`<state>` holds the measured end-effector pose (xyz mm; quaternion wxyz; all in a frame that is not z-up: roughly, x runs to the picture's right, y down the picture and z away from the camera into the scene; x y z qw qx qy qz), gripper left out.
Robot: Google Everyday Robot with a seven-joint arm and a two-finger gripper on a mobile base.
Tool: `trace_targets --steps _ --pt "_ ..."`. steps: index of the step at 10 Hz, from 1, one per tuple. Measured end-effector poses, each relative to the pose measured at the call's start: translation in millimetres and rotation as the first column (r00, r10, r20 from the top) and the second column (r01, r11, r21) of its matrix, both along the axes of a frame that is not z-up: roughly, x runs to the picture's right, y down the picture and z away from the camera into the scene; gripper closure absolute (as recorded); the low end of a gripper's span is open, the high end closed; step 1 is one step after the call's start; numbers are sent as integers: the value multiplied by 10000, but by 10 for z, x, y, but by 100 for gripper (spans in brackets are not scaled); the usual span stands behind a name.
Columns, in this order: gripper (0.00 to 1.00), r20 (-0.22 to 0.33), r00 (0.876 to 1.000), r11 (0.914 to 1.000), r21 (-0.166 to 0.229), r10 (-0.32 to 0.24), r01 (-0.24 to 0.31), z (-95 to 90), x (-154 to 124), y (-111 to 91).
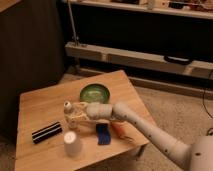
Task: Stand the bottle upright
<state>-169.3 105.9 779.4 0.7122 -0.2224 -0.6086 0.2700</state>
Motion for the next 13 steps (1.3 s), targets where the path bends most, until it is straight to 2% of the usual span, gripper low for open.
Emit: trace_targets --steps 2,6,9,13 --pt "64 -62 9999 9999 -68 -106 105 17 -13 9" --pt "22 -331 9986 9991 -24 -416 416 19 12 46" --pt "20 -468 9956 9966 98 -818 823 32 -15 57" --pt "20 -157 9948 9949 62 -1003 1004 18 -47 75"
